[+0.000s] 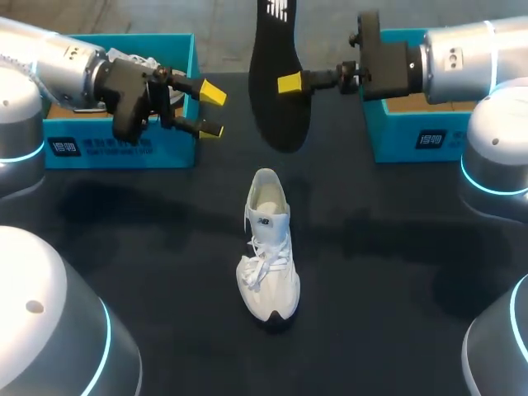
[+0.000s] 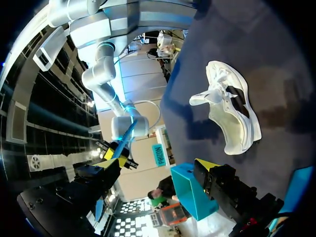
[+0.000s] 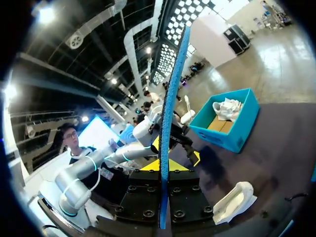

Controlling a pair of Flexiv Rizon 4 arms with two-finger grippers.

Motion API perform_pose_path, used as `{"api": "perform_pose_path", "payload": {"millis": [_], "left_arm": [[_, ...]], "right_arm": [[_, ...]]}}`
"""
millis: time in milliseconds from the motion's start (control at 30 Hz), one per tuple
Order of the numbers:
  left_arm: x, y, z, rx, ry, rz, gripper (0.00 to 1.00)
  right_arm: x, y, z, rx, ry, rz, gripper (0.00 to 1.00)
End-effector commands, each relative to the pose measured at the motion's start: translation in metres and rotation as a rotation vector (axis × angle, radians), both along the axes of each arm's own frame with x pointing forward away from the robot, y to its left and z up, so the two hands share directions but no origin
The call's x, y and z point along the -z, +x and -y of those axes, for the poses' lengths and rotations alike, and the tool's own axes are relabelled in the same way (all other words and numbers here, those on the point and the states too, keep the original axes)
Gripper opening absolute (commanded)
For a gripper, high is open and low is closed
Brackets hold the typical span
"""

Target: Take the shoe out of the shoebox, open the shoe tongue, remove and reinsert the insole, then place the shoe into the shoebox

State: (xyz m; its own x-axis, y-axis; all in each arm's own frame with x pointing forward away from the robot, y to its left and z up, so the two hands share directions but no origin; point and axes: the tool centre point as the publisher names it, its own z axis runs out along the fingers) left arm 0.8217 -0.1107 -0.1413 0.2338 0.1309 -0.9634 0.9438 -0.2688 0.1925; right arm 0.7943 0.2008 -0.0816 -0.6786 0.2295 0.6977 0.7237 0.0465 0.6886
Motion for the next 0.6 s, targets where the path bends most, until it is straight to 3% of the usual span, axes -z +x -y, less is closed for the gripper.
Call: {"api": "perform_pose_path", "payload": {"millis": [33, 233, 600], "left_arm": [[0.001, 0.007, -0.004, 0.024, 0.011, -0.012, 1.00], [0.012, 0.009, -0.007, 0.045, 0.037, -0.026, 1.00], [0.051, 0.015, -0.011, 0.058, 0.148, -0.041, 1.00]], "right_arm": [[0.007, 0.012, -0.007, -0.001, -0.007, 0.061, 0.00], [0.019, 0.028, -0.007, -0.023, -0.005, 0.141, 0.00], [0.048, 0.052, -0.010, -0.089, -0.018, 0.229, 0.00]]}}
